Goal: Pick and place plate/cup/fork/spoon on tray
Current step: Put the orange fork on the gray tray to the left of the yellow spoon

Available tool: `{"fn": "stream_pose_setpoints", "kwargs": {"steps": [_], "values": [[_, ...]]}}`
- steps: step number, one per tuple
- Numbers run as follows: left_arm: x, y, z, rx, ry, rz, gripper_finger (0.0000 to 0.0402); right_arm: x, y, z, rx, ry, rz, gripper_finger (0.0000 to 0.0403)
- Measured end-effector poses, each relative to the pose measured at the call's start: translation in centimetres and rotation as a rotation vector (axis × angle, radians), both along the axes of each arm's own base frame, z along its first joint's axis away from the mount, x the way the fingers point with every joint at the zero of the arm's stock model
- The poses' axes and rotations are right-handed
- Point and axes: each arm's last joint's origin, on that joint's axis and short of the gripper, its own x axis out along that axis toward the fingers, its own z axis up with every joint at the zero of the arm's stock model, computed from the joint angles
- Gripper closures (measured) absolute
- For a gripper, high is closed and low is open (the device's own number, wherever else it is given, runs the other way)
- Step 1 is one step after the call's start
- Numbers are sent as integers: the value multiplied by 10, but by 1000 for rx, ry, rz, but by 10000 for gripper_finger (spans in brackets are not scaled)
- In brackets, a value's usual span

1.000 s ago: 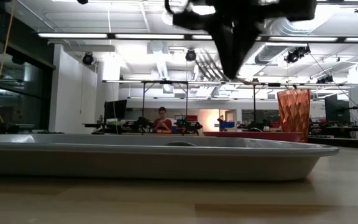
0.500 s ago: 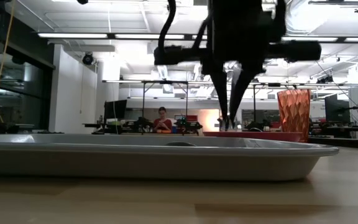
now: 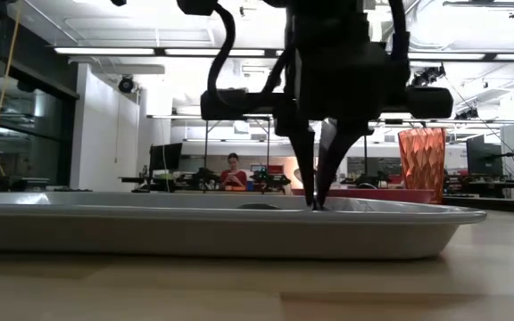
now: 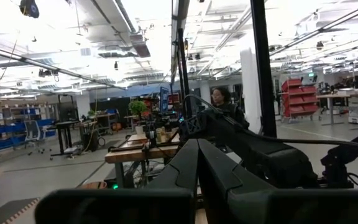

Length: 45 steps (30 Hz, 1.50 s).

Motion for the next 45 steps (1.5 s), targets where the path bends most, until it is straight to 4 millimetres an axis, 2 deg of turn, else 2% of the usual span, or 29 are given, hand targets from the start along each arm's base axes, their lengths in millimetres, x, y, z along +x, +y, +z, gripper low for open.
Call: {"fn": "stream_pose_setpoints", "kwargs": {"steps": [7, 15, 19, 22, 26, 28, 31, 37, 42, 45], "values": [[0, 0, 0, 0, 0, 0, 402, 4, -9, -1, 66, -15, -138, 368], [0, 0, 0, 0, 0, 0, 401, 6, -14, -1, 66, -22, -161, 336], [0, 0, 0, 0, 0, 0, 401, 5, -14, 0, -38, -61, -133, 328], [0, 0, 0, 0, 0, 0, 402, 2, -17, 7, -125, -47, -133, 342], [0, 0, 0, 1, 5, 0, 401, -6, -30, 25, -165, -51, -410, 393], [0, 0, -1, 2, 8, 0, 402, -7, -41, 32, -121, -120, -580, 395], [0, 0, -1, 1, 10, 0, 402, -17, -58, 43, -103, -152, -747, 400], [1, 0, -1, -6, 10, -2, 401, -36, -96, 36, 68, -190, -1183, 402], [1, 0, -1, -5, 10, -2, 401, -46, -107, 24, 257, -321, -1361, 403], [1, 0, -1, -5, 10, -2, 401, -54, -112, 19, 285, -357, -1426, 403]]}}
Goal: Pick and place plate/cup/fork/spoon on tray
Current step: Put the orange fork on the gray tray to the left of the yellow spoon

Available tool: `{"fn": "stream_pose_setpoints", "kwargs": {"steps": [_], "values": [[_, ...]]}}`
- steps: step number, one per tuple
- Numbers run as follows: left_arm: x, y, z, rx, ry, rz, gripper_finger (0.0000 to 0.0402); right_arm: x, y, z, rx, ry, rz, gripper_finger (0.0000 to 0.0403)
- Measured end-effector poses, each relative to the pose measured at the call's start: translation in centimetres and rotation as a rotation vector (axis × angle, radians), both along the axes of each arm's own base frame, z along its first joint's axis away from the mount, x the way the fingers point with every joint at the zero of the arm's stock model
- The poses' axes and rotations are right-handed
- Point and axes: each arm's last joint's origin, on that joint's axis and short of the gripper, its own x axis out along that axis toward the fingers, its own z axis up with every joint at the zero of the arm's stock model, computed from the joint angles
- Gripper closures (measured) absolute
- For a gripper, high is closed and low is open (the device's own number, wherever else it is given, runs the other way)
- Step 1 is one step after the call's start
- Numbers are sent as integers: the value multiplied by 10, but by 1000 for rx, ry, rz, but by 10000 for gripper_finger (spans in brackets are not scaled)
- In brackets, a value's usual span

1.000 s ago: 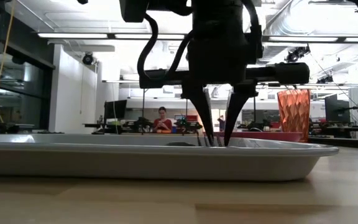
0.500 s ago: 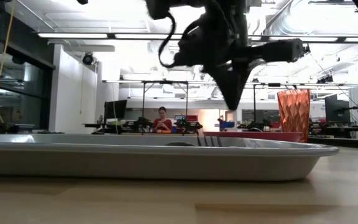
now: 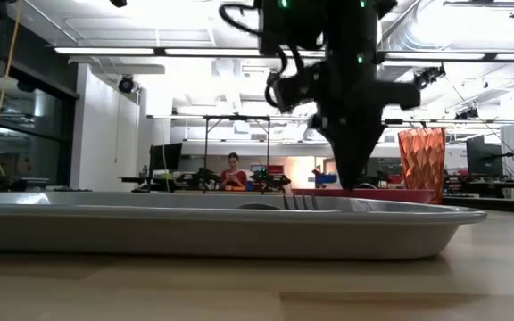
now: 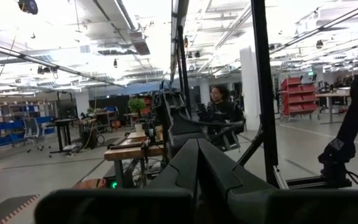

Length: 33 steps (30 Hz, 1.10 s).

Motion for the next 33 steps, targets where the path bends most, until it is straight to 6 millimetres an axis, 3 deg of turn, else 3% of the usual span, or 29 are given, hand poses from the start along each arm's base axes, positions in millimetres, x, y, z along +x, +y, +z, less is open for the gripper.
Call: {"fn": "stream_pose_setpoints", "kwargs": {"steps": [9, 33], "values": [[0, 0, 1, -2, -10, 2, 401, -2, -7, -22, 17, -27, -94, 403], [0, 0, 0, -1, -1, 2, 402, 1, -15, -22, -66, -71, -99, 403]]}}
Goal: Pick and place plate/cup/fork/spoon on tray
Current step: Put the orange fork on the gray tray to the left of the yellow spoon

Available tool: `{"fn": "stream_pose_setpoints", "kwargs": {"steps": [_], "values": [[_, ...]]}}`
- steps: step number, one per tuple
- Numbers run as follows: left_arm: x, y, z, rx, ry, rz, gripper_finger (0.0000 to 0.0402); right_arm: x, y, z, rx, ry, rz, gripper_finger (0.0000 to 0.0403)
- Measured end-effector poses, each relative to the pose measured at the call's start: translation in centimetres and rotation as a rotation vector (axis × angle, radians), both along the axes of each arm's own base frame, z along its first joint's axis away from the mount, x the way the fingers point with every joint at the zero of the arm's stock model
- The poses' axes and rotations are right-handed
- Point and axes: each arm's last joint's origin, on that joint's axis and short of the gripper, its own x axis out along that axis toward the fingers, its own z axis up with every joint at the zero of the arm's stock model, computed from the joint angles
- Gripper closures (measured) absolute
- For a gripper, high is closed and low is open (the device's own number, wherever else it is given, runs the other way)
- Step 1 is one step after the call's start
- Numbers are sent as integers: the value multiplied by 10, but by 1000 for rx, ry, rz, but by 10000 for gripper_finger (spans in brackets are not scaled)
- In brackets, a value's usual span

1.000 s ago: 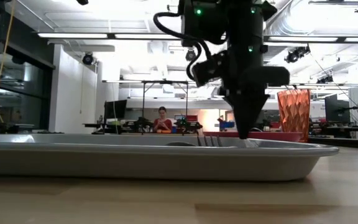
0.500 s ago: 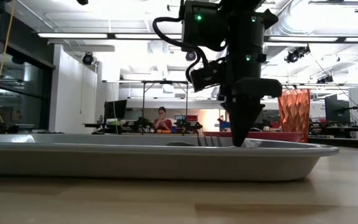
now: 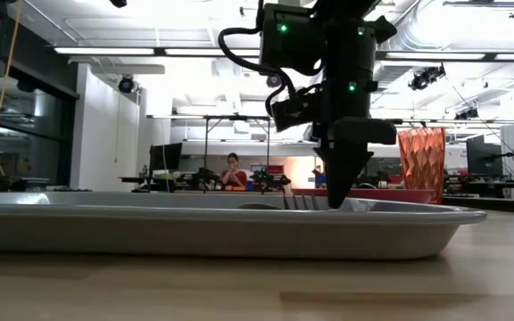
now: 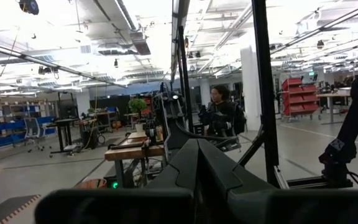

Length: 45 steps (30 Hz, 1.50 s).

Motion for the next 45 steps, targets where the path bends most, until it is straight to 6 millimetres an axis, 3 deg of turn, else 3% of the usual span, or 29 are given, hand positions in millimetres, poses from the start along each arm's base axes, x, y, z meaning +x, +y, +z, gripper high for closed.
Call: {"fn": "stream_pose_setpoints", "kwargs": {"steps": [18, 35, 45], "values": [[0, 0, -1, 2, 15, 0, 401, 3, -6, -1, 10, -21, -28, 403], [1, 0, -2, 3, 22, -1, 401, 2, -6, -4, 30, -15, -176, 403], [1, 0, -2, 4, 23, 0, 402, 6, -6, -9, -12, -31, -154, 403]]}}
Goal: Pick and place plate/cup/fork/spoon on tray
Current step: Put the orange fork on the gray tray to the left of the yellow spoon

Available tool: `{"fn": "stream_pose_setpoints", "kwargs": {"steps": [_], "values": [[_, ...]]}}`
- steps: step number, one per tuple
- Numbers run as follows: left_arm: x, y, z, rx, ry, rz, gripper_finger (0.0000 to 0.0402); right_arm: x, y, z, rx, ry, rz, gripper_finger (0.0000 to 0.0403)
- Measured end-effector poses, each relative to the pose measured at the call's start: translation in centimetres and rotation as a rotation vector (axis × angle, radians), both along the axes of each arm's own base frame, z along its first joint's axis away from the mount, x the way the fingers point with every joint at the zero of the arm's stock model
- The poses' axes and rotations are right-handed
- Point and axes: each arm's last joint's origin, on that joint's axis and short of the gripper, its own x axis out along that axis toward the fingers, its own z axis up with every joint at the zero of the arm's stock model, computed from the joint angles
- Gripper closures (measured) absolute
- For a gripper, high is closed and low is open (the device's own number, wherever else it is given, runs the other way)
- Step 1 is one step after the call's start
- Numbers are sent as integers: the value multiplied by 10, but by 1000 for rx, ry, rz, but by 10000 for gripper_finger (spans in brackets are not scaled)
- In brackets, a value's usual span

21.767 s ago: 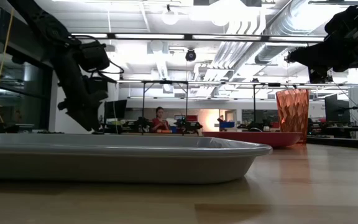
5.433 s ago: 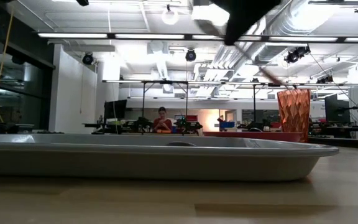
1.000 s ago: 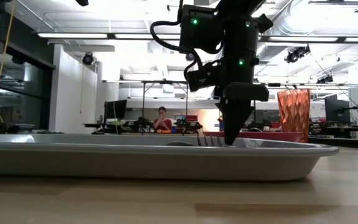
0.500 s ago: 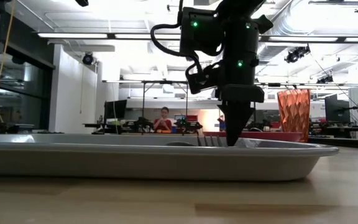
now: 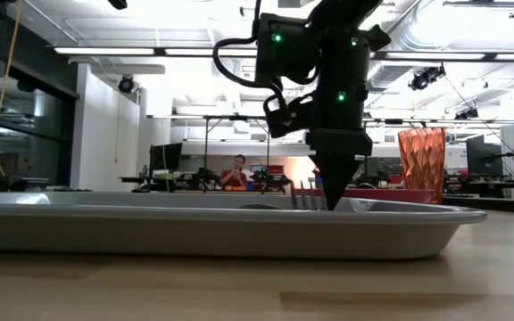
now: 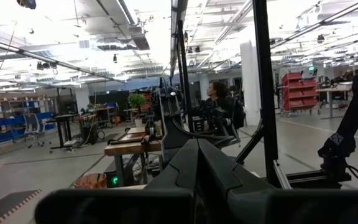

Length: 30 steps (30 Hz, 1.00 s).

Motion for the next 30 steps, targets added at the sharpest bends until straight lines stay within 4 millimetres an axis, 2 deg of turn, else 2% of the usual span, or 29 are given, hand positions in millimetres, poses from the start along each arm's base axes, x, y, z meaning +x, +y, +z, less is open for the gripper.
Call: {"fn": "stream_pose_setpoints", "kwargs": {"steps": [12, 30], "values": [[0, 0, 0, 0, 0, 0, 401, 10, -1, 0, -72, -69, 172, 403], [0, 0, 0, 0, 0, 0, 401, 10, -1, 0, -72, -75, 132, 403]]}}
